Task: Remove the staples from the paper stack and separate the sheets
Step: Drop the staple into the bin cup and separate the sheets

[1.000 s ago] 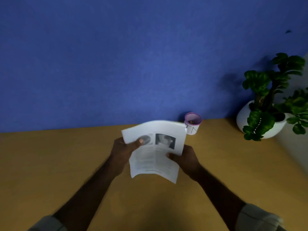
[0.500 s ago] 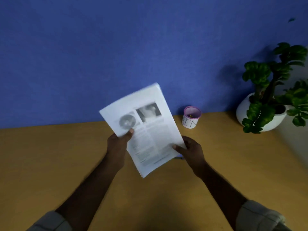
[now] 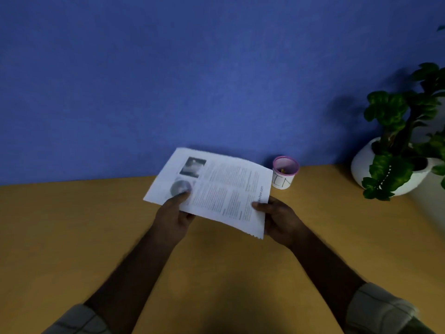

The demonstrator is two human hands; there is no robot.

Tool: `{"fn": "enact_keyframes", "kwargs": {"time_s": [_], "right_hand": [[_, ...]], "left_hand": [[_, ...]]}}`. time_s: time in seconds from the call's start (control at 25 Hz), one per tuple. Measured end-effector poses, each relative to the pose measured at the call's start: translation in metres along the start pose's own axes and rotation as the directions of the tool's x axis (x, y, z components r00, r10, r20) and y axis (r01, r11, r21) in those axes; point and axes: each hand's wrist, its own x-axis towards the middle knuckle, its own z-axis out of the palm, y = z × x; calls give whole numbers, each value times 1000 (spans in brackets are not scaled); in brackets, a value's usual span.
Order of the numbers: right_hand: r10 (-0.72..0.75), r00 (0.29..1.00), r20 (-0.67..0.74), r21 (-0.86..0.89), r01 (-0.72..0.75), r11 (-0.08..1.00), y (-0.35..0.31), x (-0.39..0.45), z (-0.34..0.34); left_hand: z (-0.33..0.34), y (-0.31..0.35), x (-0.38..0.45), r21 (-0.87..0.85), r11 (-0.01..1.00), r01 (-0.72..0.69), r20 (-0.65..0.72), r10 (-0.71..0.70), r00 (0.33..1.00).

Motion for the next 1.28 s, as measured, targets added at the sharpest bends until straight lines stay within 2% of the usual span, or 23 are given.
{"fn": "enact_keyframes", "kwargs": {"time_s": [0.12, 0.24, 0.32, 0.44, 0.56, 0.64, 0.72, 0.84, 0.96, 1.04, 1.12, 1.2, 1.28], "right_hand": [[31, 999, 16, -17, -31, 999, -1, -1, -18], [45, 995, 85, -80, -38, 996, -4, -3, -32], [63, 995, 82, -148, -50, 988, -6, -4, -35], [85, 996, 20, -115, -82, 990, -8, -3, -37], [127, 991, -37, -81, -129, 988, -12, -4, -43], [179, 984, -8, -152, -178, 972, -16, -7, -47], [241, 970, 26, -249, -227, 941, -17, -7, -50], [262, 965, -11, -322, -251, 913, -13, -4, -52], [183, 978, -98, -447, -208, 870, -8, -5, -48], [61, 984, -170, -543, -145, 827, -5, -7, -39], [-77, 978, -194, -600, -56, 798, -4, -10, -23], [-220, 959, -179, -636, 58, 770, -1, -16, -5], [-383, 903, -193, -651, 174, 739, 8, -24, 8]], "left_hand": [[-30, 12, 11, 3, 996, 91, -36, -91, 995], [-48, 20, 19, 183, 976, 122, -75, -110, 991], [-47, 21, 22, 227, 965, 129, -75, -114, 991], [-46, 22, 24, 328, 932, 152, -21, -154, 988], [-50, 27, 23, 463, 854, 238, 68, -302, 951], [-53, 28, 22, 517, 812, 270, 121, -381, 917], [-54, 24, 24, 533, 803, 269, 125, -389, 913], [-58, 14, 31, 573, 789, 223, 85, -327, 941], [-57, 5, 30, 681, 722, 122, 67, -226, 972], [-51, -1, 26, 667, 745, -11, 114, -87, 990], [-40, -8, 19, 581, 797, -164, 157, 88, 984], [-29, -13, 10, 484, 818, -310, 186, 250, 950], [-22, -17, 1, 424, 805, -416, 197, 366, 910]]}}
